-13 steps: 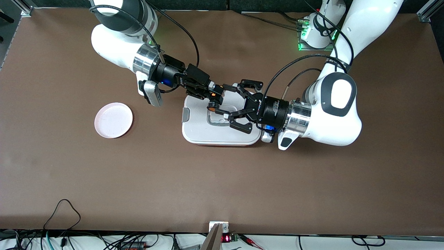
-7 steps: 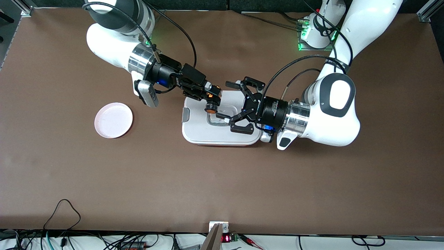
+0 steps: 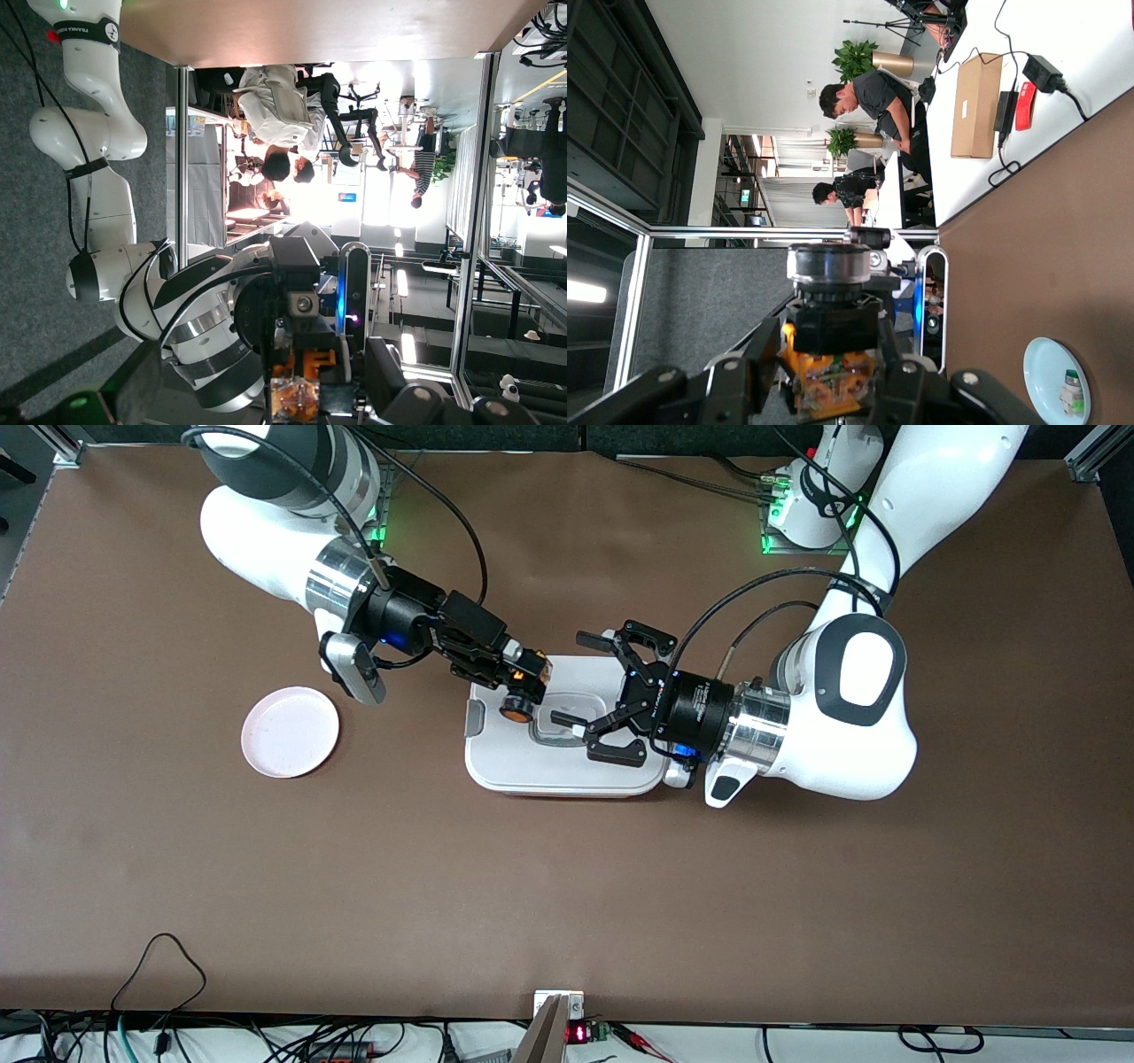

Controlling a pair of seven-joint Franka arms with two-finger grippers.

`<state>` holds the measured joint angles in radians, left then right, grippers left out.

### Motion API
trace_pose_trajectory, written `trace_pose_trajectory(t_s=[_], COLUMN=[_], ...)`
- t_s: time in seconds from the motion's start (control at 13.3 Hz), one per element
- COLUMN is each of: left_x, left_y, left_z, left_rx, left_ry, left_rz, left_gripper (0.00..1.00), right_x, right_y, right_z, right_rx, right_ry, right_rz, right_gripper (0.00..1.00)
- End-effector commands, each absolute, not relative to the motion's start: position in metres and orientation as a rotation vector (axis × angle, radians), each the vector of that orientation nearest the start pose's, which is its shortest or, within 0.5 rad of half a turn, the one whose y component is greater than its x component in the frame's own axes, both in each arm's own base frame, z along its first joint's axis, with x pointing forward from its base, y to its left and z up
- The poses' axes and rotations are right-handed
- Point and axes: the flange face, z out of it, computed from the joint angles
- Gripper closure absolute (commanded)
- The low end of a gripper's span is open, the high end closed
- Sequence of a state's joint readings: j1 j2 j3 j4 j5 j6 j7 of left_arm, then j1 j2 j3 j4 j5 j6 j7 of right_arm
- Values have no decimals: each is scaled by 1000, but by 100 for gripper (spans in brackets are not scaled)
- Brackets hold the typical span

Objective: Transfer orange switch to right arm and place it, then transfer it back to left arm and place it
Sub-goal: 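Open the left gripper while the right gripper carries the switch away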

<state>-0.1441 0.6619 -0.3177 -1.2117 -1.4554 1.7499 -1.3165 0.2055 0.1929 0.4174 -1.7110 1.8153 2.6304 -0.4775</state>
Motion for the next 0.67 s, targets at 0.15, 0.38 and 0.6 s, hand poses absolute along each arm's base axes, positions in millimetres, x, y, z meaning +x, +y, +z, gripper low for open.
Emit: trace_pose_trajectory(t_s=[0.15,0.38,0.6], left_x=[648,598,568], left_y=[-330,-335,-318], left_z=[516,553,562], left_rx=[1720,2243,2594], left_ry=[1052,712,345], left_rz=[-1216,-902,-743], left_gripper=[0,0,0], right_x=[564,578,588], right_y=[302,255,212], right_z=[543,534,530], right_rx=[-1700,-1855,-2078], right_ry=[265,152,26], right_rz=[-383,-363,-306], right_gripper=[100,100,100])
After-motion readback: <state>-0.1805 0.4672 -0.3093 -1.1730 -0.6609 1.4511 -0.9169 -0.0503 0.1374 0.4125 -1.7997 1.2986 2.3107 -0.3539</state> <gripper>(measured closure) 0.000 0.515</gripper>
